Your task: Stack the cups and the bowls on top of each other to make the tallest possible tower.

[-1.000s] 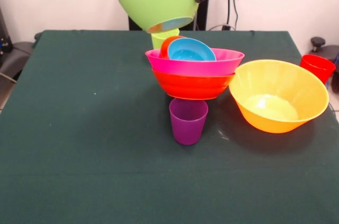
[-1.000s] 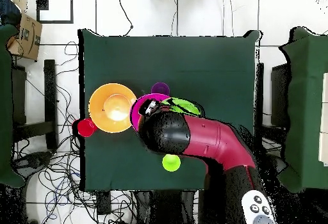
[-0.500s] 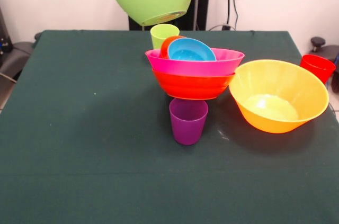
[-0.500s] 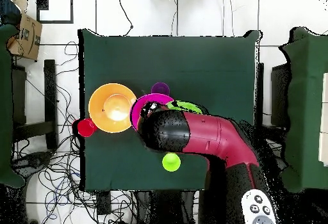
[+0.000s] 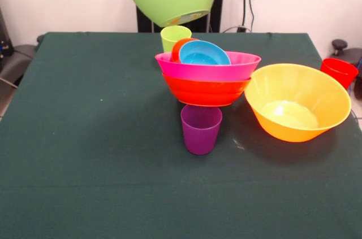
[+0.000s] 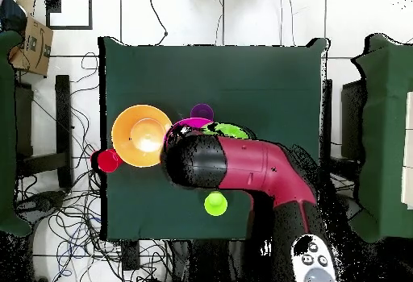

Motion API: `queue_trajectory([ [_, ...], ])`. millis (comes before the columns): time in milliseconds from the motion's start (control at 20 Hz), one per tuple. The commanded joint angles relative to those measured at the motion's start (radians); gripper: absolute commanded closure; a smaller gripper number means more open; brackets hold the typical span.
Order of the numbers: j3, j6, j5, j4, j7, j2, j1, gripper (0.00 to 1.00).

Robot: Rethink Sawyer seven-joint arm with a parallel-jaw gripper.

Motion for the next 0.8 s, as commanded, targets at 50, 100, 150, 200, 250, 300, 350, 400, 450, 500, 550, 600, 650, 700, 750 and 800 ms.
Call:
queue_trajectory([
  [50,-0.013,0.074,-0.023,-0.032,0.119,0.041,0.086,1.00],
  [100,-0.017,0.070,-0.022,-0.035,0.127,0.044,0.095,1.00],
  [150,-0.024,0.063,-0.026,-0.046,0.135,0.056,0.107,1.00],
  [200,-0.029,0.057,-0.029,-0.055,0.138,0.068,0.115,1.00],
  [250,-0.034,0.031,-0.040,-0.066,0.137,0.095,0.122,1.00],
  [300,-0.036,0.019,-0.040,-0.074,0.135,0.113,0.126,1.00],
  [350,-0.042,-0.003,-0.044,-0.080,0.141,0.139,0.136,1.00],
  [400,-0.046,-0.014,-0.044,-0.080,0.143,0.148,0.141,1.00],
  [450,-0.051,-0.035,-0.042,-0.076,0.149,0.159,0.148,1.00],
  [500,-0.053,-0.047,-0.037,-0.072,0.149,0.165,0.150,1.00],
  [550,-0.059,-0.062,-0.038,-0.070,0.153,0.173,0.157,1.00],
  [600,-0.064,-0.074,-0.039,-0.068,0.155,0.178,0.162,1.00],
  [650,-0.068,-0.079,-0.039,-0.068,0.153,0.181,0.164,1.00],
  [700,-0.071,-0.083,-0.037,-0.067,0.149,0.184,0.166,1.00],
  [750,-0.076,-0.094,-0.038,-0.066,0.145,0.190,0.167,1.00],
  [800,-0.078,-0.104,-0.039,-0.066,0.140,0.197,0.165,1.00],
])
